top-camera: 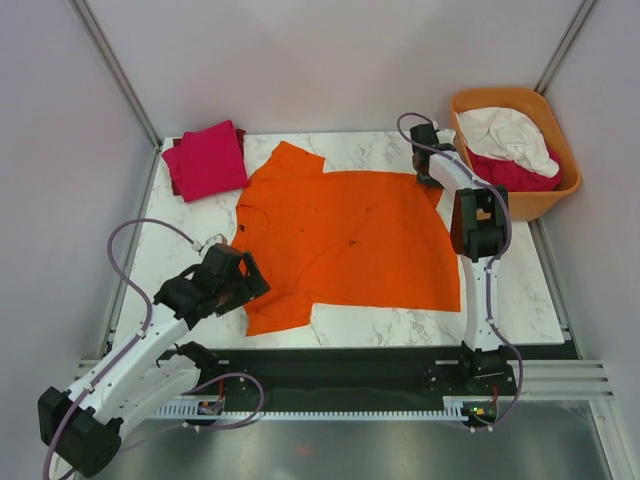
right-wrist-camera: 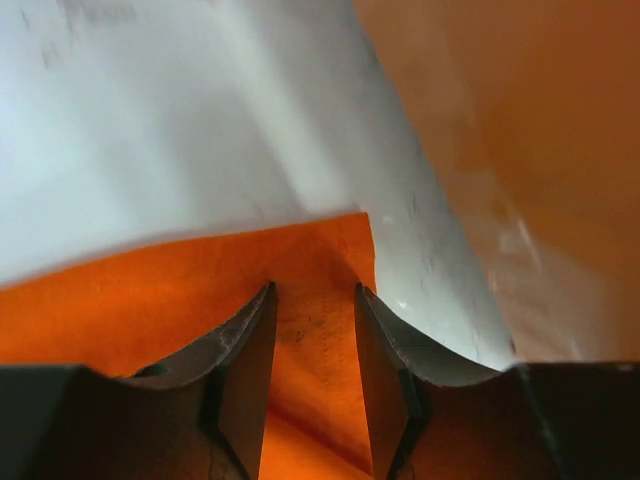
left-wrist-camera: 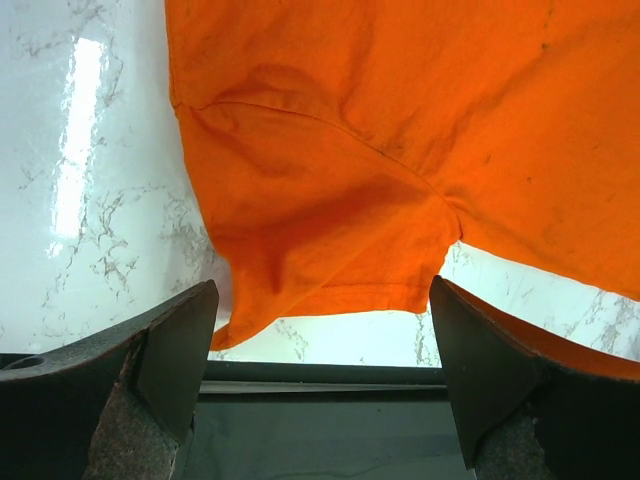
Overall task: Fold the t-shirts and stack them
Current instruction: Flatten the tshirt out
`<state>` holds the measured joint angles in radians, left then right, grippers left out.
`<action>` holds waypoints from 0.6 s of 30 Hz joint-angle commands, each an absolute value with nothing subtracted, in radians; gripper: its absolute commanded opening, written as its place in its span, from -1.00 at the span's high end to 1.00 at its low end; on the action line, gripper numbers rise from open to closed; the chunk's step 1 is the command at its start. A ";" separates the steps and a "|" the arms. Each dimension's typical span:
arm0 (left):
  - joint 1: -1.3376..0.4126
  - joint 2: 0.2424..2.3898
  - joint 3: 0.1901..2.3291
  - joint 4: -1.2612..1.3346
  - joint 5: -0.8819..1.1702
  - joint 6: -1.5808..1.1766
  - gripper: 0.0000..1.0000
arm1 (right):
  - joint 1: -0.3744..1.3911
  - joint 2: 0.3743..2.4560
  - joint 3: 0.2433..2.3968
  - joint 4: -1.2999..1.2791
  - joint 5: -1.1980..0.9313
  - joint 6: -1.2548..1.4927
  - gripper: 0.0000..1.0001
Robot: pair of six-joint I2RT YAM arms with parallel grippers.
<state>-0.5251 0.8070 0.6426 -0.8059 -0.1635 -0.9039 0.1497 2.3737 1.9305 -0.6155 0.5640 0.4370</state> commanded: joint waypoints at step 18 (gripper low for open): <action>-0.526 0.789 0.701 -0.807 -0.206 -0.902 -0.88 | 0.155 2.393 2.278 -0.689 0.405 0.158 -0.96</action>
